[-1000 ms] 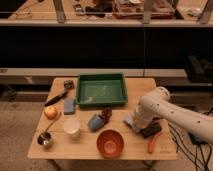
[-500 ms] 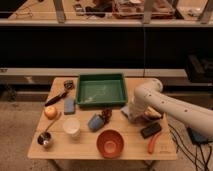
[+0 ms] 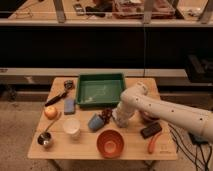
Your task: Wipe table surface with towel
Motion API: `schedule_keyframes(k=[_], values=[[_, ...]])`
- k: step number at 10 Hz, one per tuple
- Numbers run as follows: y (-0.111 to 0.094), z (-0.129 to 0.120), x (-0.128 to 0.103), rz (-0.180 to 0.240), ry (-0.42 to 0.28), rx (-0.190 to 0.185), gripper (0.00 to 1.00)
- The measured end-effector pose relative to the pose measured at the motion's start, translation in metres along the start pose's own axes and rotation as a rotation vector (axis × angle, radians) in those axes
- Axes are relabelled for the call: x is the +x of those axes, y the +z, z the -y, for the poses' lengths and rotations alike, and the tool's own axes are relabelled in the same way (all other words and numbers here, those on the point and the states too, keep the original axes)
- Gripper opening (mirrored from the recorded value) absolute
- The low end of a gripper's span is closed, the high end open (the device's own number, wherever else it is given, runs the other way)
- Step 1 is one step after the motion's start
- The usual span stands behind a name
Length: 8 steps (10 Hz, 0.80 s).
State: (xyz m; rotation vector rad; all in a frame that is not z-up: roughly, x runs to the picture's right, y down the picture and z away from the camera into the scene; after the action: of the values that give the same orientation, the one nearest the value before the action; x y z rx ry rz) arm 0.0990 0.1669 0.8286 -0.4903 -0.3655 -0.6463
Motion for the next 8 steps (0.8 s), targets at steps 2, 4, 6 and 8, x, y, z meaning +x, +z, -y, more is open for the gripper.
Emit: schedule_keyframes(k=[2, 4, 6, 8], values=[[-0.018, -0.030, 0.007, 0.010, -0.018, 0.002, 0.14], [-0.035, -0.061, 0.026, 0.006, -0.020, -0.009, 0.14], [-0.040, -0.076, 0.045, -0.021, 0.003, -0.022, 0.14], [-0.039, -0.071, 0.057, -0.043, 0.026, -0.017, 0.14]])
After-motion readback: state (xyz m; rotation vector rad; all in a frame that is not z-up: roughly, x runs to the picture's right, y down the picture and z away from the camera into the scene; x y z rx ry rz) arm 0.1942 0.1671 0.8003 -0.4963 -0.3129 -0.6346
